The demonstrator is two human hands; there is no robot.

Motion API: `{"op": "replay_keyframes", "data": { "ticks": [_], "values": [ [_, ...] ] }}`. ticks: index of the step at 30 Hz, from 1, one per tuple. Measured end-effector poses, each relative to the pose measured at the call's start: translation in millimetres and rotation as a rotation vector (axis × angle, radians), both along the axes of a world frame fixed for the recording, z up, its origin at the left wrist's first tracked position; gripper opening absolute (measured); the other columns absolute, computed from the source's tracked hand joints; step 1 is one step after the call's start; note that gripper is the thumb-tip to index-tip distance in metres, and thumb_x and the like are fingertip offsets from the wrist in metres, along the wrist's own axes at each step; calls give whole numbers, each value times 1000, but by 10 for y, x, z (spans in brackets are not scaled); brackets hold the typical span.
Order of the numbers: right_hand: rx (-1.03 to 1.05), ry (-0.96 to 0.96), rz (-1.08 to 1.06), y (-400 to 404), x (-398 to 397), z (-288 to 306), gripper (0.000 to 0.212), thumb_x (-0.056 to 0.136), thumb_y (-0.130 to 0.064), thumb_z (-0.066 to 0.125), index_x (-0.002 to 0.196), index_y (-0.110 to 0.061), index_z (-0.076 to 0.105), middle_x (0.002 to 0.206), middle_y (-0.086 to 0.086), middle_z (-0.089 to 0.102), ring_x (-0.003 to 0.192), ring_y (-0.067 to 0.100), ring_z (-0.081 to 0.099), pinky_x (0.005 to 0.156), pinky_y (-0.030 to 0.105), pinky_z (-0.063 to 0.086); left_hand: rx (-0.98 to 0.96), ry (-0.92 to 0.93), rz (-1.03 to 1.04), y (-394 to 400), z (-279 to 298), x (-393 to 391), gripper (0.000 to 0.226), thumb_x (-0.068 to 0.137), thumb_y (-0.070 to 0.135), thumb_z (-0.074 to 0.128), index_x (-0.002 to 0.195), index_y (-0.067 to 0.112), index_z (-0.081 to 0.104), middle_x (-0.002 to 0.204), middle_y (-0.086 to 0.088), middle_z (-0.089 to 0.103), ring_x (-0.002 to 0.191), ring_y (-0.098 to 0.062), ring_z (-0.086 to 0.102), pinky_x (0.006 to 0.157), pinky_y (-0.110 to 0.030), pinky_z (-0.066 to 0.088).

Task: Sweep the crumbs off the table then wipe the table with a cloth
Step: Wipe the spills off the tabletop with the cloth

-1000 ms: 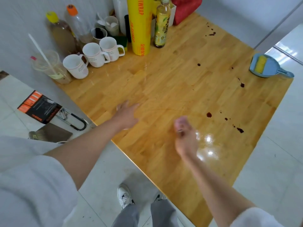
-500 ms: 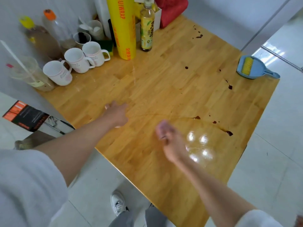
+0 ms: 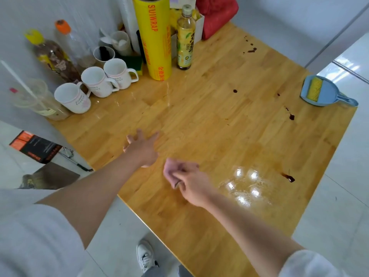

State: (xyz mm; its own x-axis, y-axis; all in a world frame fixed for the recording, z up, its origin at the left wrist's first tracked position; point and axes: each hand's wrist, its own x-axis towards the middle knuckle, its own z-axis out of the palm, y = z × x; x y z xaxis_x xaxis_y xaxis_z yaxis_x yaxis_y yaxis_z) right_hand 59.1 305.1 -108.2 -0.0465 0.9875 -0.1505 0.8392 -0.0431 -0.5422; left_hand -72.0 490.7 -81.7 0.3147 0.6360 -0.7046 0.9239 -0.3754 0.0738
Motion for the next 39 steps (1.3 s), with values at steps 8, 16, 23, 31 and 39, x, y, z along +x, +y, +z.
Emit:
{"op": "replay_keyframes", "data": {
  "ticks": [8, 16, 23, 31, 39],
  "values": [
    [-17, 28, -1406, 277, 1730, 218, 30, 88, -4, 42, 89, -31, 56, 117, -4, 62, 101, 25, 65, 78, 29, 51, -5, -34, 22, 0, -29, -4, 73, 104, 43, 46, 156, 48, -6, 164, -7, -24, 148, -51, -12, 114, -64, 28],
    [13, -58, 55, 677, 666, -39, 37, 99, -33, 43, 127, -38, 66, 141, -1, 58, 122, 22, 58, 85, 40, 57, 5, -9, 14, 10, -16, -5, 72, 103, 44, 46, 156, 49, -4, 165, -8, -21, 148, -50, -9, 116, -62, 26],
    [-5, 2, -1517, -468, 2136, 38, 43, 83, 2, 38, 104, -27, 61, 107, -2, 67, 89, 20, 64, 64, 30, 51, -12, 15, -4, 8, -17, -13, 73, 104, 48, 43, 156, 48, -8, 164, -8, -24, 148, -51, -11, 117, -62, 23],
    [-87, 102, 199, -791, 661, 9, 30, 96, -15, 56, 118, -30, 70, 131, -9, 61, 114, 14, 62, 87, 38, 57, 57, 34, -72, 28, -112, -78, 74, 103, 55, 37, 156, 43, -12, 165, -13, -19, 151, -44, -9, 121, -57, 17],
    [25, 9, -1217, -945, 1483, 116, 37, 97, -4, 41, 110, -29, 65, 142, 2, 56, 127, 27, 57, 92, 37, 51, 336, -184, -127, -883, -191, 163, 58, 99, 42, 51, 153, 33, 31, 156, -12, 28, 140, -39, 27, 108, -53, 41]
  ]
}}
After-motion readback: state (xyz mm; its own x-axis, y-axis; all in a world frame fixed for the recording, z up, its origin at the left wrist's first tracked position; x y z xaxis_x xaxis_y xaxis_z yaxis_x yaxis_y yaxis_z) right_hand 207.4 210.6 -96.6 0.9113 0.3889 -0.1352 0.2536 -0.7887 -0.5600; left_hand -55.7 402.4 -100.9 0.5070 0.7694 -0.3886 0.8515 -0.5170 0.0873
